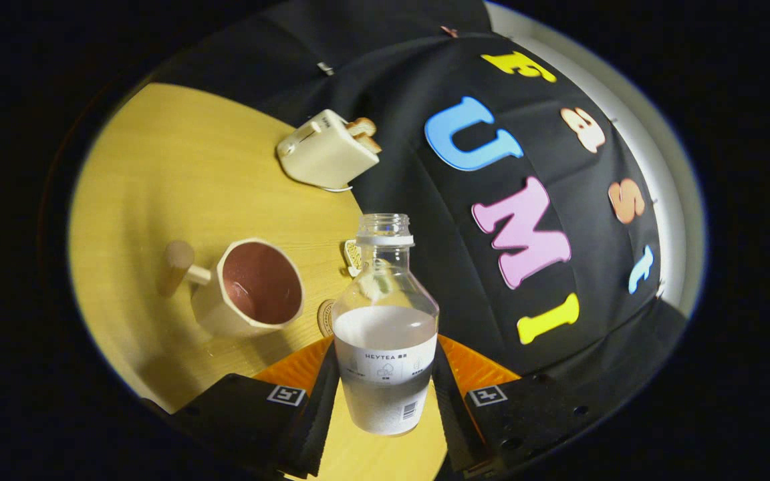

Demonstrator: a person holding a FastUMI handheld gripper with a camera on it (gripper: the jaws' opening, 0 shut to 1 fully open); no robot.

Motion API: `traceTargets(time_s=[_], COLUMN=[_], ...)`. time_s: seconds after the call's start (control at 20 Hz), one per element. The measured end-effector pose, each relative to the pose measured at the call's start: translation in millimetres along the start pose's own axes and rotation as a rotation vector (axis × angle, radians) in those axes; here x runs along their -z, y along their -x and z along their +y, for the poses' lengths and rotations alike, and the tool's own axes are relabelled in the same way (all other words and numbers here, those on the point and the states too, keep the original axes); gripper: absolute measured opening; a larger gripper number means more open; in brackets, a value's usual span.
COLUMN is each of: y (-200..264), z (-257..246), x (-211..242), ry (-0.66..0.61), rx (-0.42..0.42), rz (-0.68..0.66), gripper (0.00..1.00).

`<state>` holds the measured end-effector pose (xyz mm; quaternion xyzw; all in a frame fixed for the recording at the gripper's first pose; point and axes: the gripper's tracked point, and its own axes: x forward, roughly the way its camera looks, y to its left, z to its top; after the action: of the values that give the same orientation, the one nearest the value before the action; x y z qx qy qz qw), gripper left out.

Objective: Take the bottle from table, then pour the juice into the cup, finally place the bottle on the coaster

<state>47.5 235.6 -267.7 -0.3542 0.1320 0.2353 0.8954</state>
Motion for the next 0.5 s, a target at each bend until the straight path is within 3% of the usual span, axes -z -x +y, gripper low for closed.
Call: traceTargets(time_s=[0.25, 0.5], y=[-6.4, -5.6], z=[-12.2, -27.9], x=[-1.9, -1.5], ry=[-0.296, -0.5], rx=[-0.006, -0.012], rz=[0.003, -0.018], gripper=[0.73, 0.73])
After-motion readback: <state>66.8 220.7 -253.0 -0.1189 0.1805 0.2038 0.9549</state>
